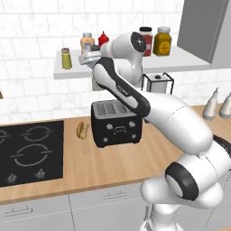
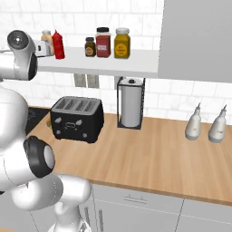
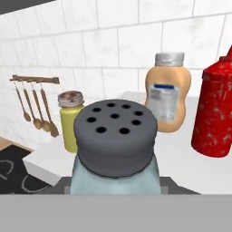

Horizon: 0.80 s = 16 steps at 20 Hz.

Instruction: Put the shaker and condiment bottle from the counter next to their counterparts in the cabinet.

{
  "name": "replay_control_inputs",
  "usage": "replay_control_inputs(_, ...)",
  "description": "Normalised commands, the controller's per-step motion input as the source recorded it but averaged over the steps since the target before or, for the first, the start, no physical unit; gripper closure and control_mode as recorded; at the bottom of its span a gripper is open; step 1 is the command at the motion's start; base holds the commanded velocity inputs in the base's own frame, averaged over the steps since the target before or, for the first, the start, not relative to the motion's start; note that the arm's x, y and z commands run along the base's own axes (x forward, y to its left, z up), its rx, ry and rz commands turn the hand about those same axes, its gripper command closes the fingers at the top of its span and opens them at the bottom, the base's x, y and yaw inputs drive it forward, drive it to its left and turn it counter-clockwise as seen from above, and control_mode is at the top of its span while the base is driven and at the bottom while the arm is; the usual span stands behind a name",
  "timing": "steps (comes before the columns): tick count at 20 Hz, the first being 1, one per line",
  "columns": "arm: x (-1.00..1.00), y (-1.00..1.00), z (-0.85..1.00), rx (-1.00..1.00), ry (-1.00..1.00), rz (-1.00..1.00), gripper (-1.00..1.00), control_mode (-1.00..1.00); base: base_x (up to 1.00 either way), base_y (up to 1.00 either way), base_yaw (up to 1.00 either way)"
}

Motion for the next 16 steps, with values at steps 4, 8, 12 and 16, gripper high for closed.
replay_control_inputs(4, 0.26, 0.00, 0.00, 0.00, -0.05, 0.05, 1.00, -1.00, 0.00, 0.00, 0.00)
replay_control_inputs(8, 0.08, 0.08, 0.00, 0.00, 0.00, 0.00, 1.00, -1.00, 0.00, 0.00, 0.00)
replay_control_inputs(12, 0.00, 0.24, 0.00, 0.00, 0.00, 0.00, 1.00, -1.00, 0.00, 0.00, 0.00)
replay_control_inputs(16, 0.06, 0.24, 0.00, 0.00, 0.00, 0.00, 1.00, -1.00, 0.00, 0.00, 0.00)
